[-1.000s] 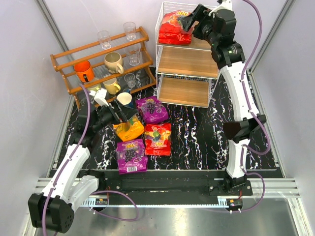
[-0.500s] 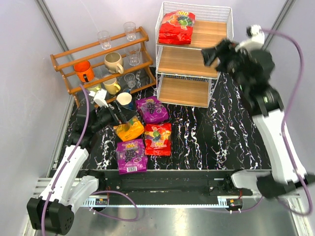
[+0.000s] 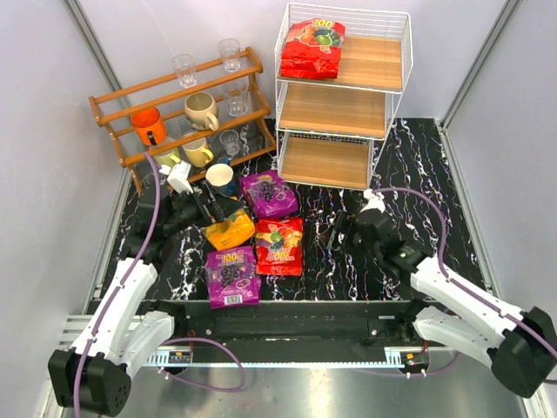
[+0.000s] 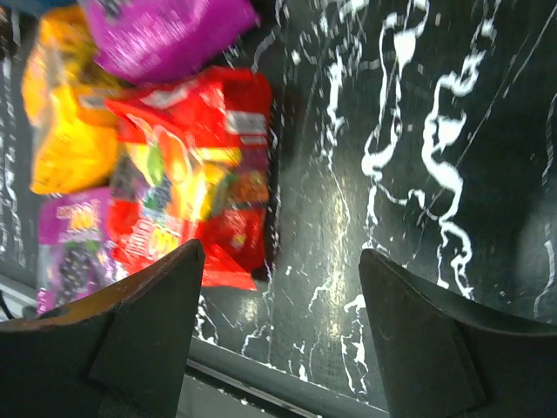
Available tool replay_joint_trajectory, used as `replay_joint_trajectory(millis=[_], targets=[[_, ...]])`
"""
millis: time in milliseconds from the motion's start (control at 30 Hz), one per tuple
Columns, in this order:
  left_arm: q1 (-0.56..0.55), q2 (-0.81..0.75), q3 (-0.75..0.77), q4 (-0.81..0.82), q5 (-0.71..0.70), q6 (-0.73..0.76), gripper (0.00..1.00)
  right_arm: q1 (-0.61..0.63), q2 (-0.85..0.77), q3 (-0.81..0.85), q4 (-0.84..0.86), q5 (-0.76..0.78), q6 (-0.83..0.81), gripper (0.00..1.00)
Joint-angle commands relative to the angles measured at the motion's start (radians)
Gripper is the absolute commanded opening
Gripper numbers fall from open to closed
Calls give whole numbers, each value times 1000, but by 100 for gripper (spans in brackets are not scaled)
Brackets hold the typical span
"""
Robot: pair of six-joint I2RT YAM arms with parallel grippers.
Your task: Place and organize the candy bags onto the shelf
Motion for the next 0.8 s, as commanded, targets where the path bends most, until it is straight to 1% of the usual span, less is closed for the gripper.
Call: replay_joint_trajectory(millis=[0,133,233,300,433,567,667,767], targets=[[-3,-19,-13,12,-13,10,98,64,44,-72,270,18,104,81],[-3,-14,-22,8,-10,20,98,94,141,-108,450,-16,138,82],[-3,-13,-30,7,-10,24,97,134,239,-123,546,-30,165,82],[-3,-10,-30,8,-10,25,97,151,285,-120,580,-23,184,82],[-3,-3,-27,10,-4,27,97,194,431,-94,635,16,222,82],[-3,-7,-27,5,-1,30,97,214,524,-69,640,56,268,79],[-3,-8,-27,1,1,31,97,219,587,-57,666,41,273,76],[-3,-8,-28,-4,-1,36,97,222,633,-63,733,4,277,72]])
